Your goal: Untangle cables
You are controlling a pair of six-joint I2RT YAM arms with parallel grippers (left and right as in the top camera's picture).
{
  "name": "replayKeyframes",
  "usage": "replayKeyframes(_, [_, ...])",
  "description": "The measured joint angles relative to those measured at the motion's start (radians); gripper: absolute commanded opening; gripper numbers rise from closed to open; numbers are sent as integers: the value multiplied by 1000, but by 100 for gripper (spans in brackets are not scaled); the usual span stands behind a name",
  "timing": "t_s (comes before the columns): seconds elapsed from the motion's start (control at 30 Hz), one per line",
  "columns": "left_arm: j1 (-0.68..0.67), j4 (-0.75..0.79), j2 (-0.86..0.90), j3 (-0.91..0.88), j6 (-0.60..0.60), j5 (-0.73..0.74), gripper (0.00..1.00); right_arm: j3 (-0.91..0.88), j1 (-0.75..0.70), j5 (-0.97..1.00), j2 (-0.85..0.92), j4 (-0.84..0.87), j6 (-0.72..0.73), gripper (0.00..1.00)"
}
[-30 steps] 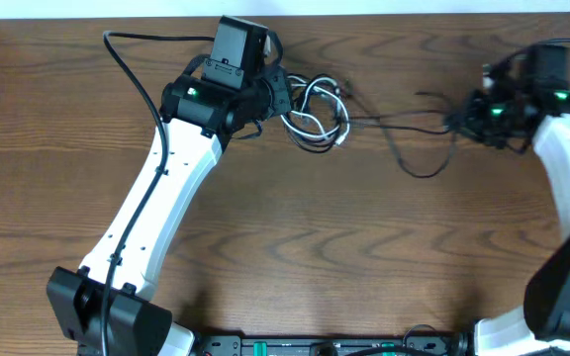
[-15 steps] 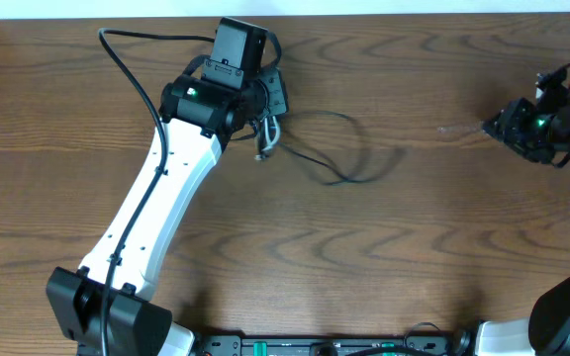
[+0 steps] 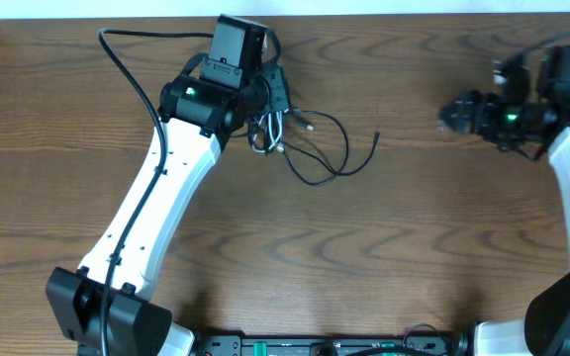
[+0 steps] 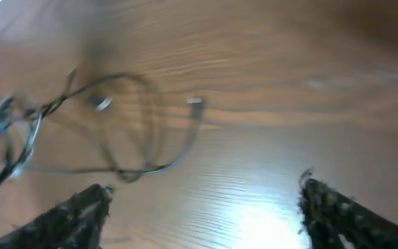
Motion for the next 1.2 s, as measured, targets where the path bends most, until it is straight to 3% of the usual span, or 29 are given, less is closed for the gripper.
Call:
replayKeyframes(0.1, [1,37,-11,0,0,60,8,0,68,-45,0,21,-66,99])
replayKeyframes(0.47, [1,64,-168,0,-73,169,8,0,346,-140,0,74,-354,99])
replayKeyframes(0.67, [1,72,-188,0,-119,194,7,0,422,-156,33,132,-418,97])
replayKeyframes(0.87, [1,77,-188,0,-146,223,8,0,485,-163,140,245,-410,79])
replayKeyframes(0.9, [1,77,-188,0,-148,224,8,0,493,-166,151,269,-407,71])
replayKeyframes(0.93, [1,79,-188,0,-150,224,8,0,507,-166,168,304,-386,48])
replayKeyframes(0.97, [1,79,-188,0,-153,224,7,0,519,-167,185,331,-371,37])
replayKeyframes(1.0, [1,79,-188,0,-155,224,7,0,525,-164,193,342,-364,20])
replayKeyframes(1.07, [1,77,-188,0,-155,217,7,0,535,-148,209,362,-314,1])
replayKeyframes(1.2, [1,37,-188,0,-154,155,7,0,515,-125,206,371,-226,1])
